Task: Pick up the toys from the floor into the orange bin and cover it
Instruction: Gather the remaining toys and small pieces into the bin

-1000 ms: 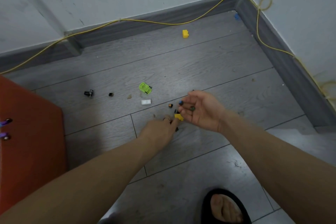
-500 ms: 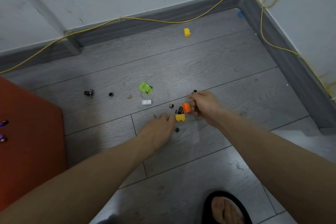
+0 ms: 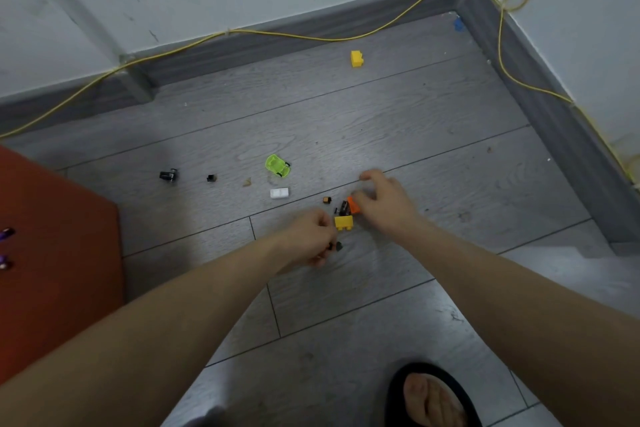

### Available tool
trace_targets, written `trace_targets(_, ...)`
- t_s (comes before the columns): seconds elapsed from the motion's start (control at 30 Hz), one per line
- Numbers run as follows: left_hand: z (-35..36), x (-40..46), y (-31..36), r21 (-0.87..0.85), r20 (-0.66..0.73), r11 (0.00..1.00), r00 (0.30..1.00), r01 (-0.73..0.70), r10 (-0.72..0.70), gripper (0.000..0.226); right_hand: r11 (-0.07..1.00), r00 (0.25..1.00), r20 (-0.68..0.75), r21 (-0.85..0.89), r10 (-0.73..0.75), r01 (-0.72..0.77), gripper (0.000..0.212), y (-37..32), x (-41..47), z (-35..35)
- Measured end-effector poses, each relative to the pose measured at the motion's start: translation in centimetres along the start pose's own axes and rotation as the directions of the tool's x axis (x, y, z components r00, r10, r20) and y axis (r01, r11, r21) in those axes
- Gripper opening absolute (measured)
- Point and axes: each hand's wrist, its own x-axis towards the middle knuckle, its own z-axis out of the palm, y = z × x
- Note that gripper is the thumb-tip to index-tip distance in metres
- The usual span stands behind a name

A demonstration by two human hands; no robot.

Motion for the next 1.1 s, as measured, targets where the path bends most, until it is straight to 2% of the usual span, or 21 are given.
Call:
trace_targets(0.07,0.5,0.3,-0.2,0.249,-0.016,0.964,0.995,-0.092,0.099,0.012,0.970,0.989,0.030,-0.194,-0.146,0.149,0.038,0.3,-0.2,0.5)
trace_targets(0.17,0.9,0.5,-1.0,0.633,0.000,0.742,0.958,-0.222,0.286,0.009,0.912,0.968,0.045,-0.325,-0.248,0.249,0.025,0.6,-0.1,1.3)
trace_targets(0.27,1.5,0.7,-2.1,0.765,0.012,0.582,0.910,-0.275,0.414,0.020,0.903,0.952,0.001,-0.318,-0.306,0.291,0.018,0.7,0.0,1.5)
trace_targets(0.37,2.6,0.9,-2.8,0.853,0.052,0.437,0.879,-0.286,0.474,0.034,0.915,0.947,-0.025,-0.266,-0.321,0.303,0.015,1.1,-0.1,1.4)
trace_targets(0.43,3.3,1.2,-2.9,0.915,0.050,0.329,0.874,-0.234,0.483,0.044,0.960,0.968,-0.072,-0.162,-0.241,0.227,0.014,1.3,0.1,1.2)
trace_targets(0.47,3.6,1.4,-3.0,0.943,0.046,0.269,0.876,-0.197,0.480,0.047,0.987,0.983,-0.094,-0.061,-0.155,0.149,0.014,1.2,0.2,1.1)
trace_targets(0.5,3.8,1.5,-3.1,0.962,0.046,0.216,0.876,-0.169,0.481,0.048,0.993,0.995,-0.088,0.110,-0.037,0.047,0.016,0.9,0.3,0.8)
trace_targets(0.53,4.0,1.6,-3.1,0.972,0.054,0.173,0.872,-0.156,0.487,0.046,0.938,0.996,-0.036,0.340,0.086,-0.069,0.020,0.4,0.1,0.4)
trace_targets(0.57,4.0,1.8,-3.1,0.979,0.067,0.134,0.868,-0.151,0.492,0.042,0.807,0.982,0.063,0.562,0.179,-0.183,0.025,-0.1,-0.1,-0.1)
trace_targets(0.6,3.9,1.8,-3.1,0.981,0.079,0.116,0.863,-0.157,0.499,0.039,0.645,0.960,0.179,0.712,0.215,-0.277,0.028,-0.5,-0.3,-0.8)
trace_targets(0.63,3.6,1.9,-3.0,0.973,0.089,0.140,0.863,-0.181,0.498,0.036,0.513,0.938,0.284,0.786,0.197,-0.345,0.030,-0.8,-0.6,-1.5)
trace_targets(0.67,3.1,1.9,-2.9,0.948,0.100,0.218,0.865,-0.233,0.491,0.033,0.432,0.919,0.363,0.812,0.150,-0.392,0.030,-0.9,-0.9,-2.1)
trace_targets(0.7,2.6,1.7,-2.7,0.888,0.100,0.349,0.865,-0.300,0.491,0.028,0.391,0.902,0.423,0.817,0.091,-0.423,0.030,-1.0,-1.1,-2.6)
trace_targets(0.77,1.6,1.1,-2.0,0.617,0.031,0.684,0.881,-0.388,0.472,0.014,0.374,0.871,0.492,0.807,0.000,-0.456,0.032,-1.1,-1.1,-3.1)
trace_targets(0.8,1.0,0.9,-1.5,0.397,-0.025,0.847,0.918,-0.353,0.395,0.015,0.405,0.864,0.504,0.793,-0.015,-0.456,0.034,-1.4,-1.1,-3.2)
trace_targets(0.83,0.4,0.7,-1.1,0.133,-0.051,0.958,0.964,-0.253,0.262,0.019,0.471,0.865,0.502,0.762,0.003,-0.444,0.035,-1.6,-0.9,-3.0)
trace_targets(0.87,-0.3,0.6,-0.7,-0.113,-0.026,0.988,0.994,-0.109,0.107,0.020,0.570,0.875,0.482,0.710,0.036,-0.415,0.033,-1.9,-0.9,-2.7)
trace_targets(0.9,-1.1,0.5,-0.4,-0.273,0.021,0.962,1.000,0.025,-0.021,0.020,0.673,0.896,0.439,0.642,0.070,-0.367,0.027,-2.0,-0.7,-2.1)
trace_targets(0.93,-1.9,0.4,-0.2,-0.355,0.064,0.929,0.994,0.106,-0.089,0.019,0.764,0.919,0.384,0.564,0.095,-0.314,0.019,-2.1,-0.6,-1.5)
trace_targets(1.03,-4.0,0.7,-0.2,-0.480,0.101,0.868,0.991,0.127,-0.090,0.015,0.961,0.973,0.222,0.247,0.066,-0.122,0.010,-1.7,-0.4,0.3)
trace_targets(1.1,-4.6,1.0,-0.1,-0.519,0.090,0.848,0.993,0.106,-0.069,0.017,0.999,0.989,0.148,0.046,-0.012,0.005,0.001,-1.2,-0.9,0.9)
